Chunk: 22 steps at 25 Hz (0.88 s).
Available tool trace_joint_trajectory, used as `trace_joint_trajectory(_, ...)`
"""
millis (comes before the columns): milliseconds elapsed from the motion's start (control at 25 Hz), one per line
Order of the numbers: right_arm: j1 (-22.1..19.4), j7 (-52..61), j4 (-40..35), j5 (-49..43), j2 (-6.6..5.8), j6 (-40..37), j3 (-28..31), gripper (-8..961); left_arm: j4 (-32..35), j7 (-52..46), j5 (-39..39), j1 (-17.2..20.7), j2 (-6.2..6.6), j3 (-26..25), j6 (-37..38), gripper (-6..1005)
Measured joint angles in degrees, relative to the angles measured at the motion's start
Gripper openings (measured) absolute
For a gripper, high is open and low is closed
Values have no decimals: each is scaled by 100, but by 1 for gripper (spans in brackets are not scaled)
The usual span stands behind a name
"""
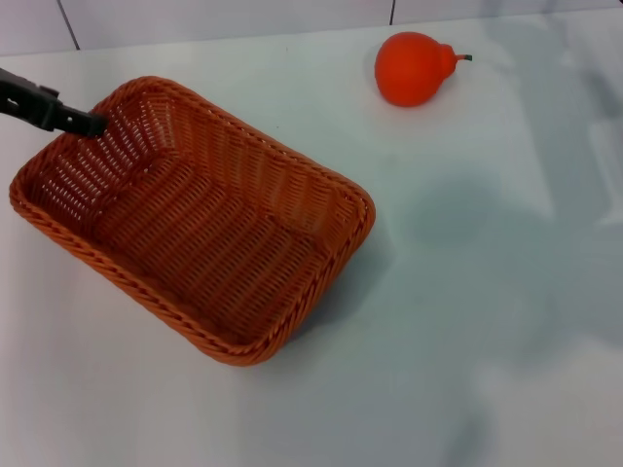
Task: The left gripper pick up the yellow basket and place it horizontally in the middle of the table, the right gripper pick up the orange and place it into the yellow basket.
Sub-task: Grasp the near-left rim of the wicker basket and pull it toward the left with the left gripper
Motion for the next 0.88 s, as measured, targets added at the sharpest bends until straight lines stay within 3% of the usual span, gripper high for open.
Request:
trace_joint_trajectory(600,-2,1,7,0,10,0,-5,906,-761,-48,435,-284,-18,288,-372,834)
trace_joint_trajectory(880,-2,1,9,0,10,45,0,902,-863,-49,442,-357,-18,343,-389,486)
